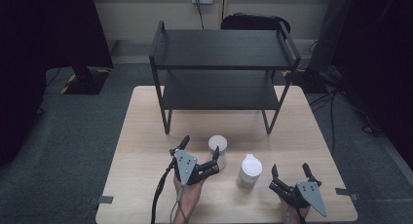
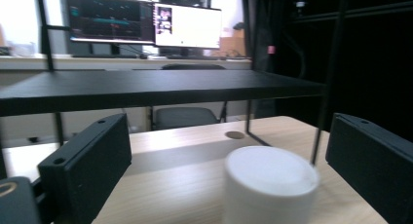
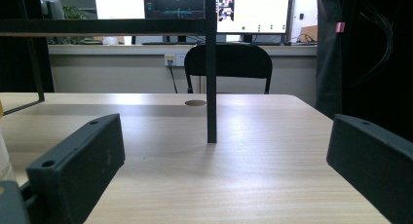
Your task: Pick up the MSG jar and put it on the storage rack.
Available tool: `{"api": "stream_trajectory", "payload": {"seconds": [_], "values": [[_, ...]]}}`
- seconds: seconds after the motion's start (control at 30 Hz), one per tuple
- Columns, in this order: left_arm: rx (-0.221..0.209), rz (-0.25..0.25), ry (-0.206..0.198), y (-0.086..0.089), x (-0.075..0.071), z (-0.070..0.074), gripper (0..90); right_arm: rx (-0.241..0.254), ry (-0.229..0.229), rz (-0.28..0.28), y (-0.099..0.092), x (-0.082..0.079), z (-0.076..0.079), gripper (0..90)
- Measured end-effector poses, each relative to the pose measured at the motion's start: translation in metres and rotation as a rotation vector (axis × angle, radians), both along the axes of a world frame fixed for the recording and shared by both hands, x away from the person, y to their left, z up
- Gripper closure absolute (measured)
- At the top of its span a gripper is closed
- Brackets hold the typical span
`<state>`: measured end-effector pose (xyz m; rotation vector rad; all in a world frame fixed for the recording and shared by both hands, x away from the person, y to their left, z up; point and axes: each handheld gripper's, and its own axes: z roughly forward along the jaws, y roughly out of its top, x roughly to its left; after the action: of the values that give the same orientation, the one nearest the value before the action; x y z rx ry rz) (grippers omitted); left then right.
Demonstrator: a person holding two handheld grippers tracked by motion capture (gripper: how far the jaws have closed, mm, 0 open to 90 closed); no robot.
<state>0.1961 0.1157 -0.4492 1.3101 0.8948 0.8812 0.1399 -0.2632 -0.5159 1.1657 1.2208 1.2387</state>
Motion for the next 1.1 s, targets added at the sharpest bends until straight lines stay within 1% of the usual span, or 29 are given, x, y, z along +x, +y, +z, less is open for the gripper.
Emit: {"api": "stream_trajectory", "payload": {"seconds": [0.03, 0.07, 0.1, 0.13, 0.17, 0.2, 0.27, 0.4, 0.47, 0.53, 0.67, 0.7, 0.73, 0.77, 0.87, 0.9, 0.93, 1.0, 1.03, 1.07, 1.1], "values": [[-0.005, -0.009, 0.003, -0.002, 0.002, -0.001, 3.1, 0.000, 0.000, 0.000, 0.000, 0.000, 0.000, 0.0], [-0.011, -0.020, 0.018, -0.006, 0.005, -0.003, 4.4, 0.000, 0.000, 0.000, 0.000, 0.000, 0.000, 0.0], [-0.011, -0.020, 0.018, -0.006, 0.005, -0.003, 4.4, 0.000, 0.000, 0.000, 0.000, 0.000, 0.000, 0.0], [-0.008, -0.024, 0.029, -0.008, 0.007, -0.004, 4.4, 0.000, 0.000, 0.000, 0.000, 0.000, 0.000, 0.0], [-0.004, -0.024, 0.030, -0.010, 0.007, -0.005, 4.7, 0.000, 0.000, 0.000, 0.000, 0.000, 0.000, 0.0], [0.006, -0.028, 0.040, -0.014, 0.009, -0.007, 5.3, 0.000, 0.000, 0.000, 0.000, 0.000, 0.000, 0.0], [0.003, -0.034, 0.045, -0.017, 0.011, -0.008, 5.5, 0.000, 0.000, 0.000, 0.000, 0.000, 0.000, 0.0], [0.008, -0.032, 0.079, -0.024, 0.016, -0.008, 7.1, 0.000, 0.000, 0.000, 0.000, 0.000, 0.000, 0.0], [0.012, -0.022, 0.083, -0.028, 0.017, -0.010, 7.8, 0.000, 0.000, 0.000, 0.000, 0.000, 0.000, 0.0], [0.023, -0.017, 0.095, -0.032, 0.019, -0.012, 11.4, 0.000, 0.000, 0.000, 0.000, 0.000, 0.000, 0.0], [0.019, -0.013, 0.100, -0.034, 0.021, -0.015, 14.5, 0.000, 0.000, 0.001, 0.000, 0.000, 0.000, 0.0], [0.021, -0.014, 0.100, -0.034, 0.022, -0.016, 14.8, 0.000, 0.000, 0.001, 0.000, 0.000, 0.000, 0.0], [0.035, -0.010, 0.103, -0.035, 0.023, -0.017, 15.7, 0.000, 0.000, 0.001, 0.000, 0.000, 0.000, 0.0], [0.041, -0.014, 0.103, -0.034, 0.024, -0.019, 18.3, 0.000, 0.000, 0.002, 0.000, 0.000, 0.000, 0.0], [0.039, -0.022, 0.102, -0.034, 0.026, -0.020, 19.7, 0.000, 0.000, 0.003, -0.001, 0.000, 0.000, 0.0], [0.042, -0.021, 0.107, -0.035, 0.027, -0.020, 23.0, 0.000, 0.000, 0.003, -0.001, 0.000, 0.000, 0.0], [0.042, -0.021, 0.107, -0.035, 0.027, -0.020, 23.8, 0.000, 0.000, 0.003, -0.001, 0.000, 0.000, 0.0], [0.043, -0.028, 0.115, -0.035, 0.029, -0.021, 29.4, 0.000, 0.000, 0.003, 0.000, 0.000, 0.000, 0.0], [0.044, -0.033, 0.117, -0.034, 0.030, -0.022, 29.4, 0.000, 0.000, 0.003, 0.000, 0.000, 0.000, 0.0], [0.044, -0.035, 0.117, -0.035, 0.030, -0.022, 33.1, 0.000, 0.000, 0.003, 0.000, 0.000, 0.000, 0.0], [0.046, -0.019, 0.113, -0.039, 0.028, -0.023, 33.4, 0.000, 0.000, 0.003, 0.000, 0.000, 0.000, 0.0]]}}
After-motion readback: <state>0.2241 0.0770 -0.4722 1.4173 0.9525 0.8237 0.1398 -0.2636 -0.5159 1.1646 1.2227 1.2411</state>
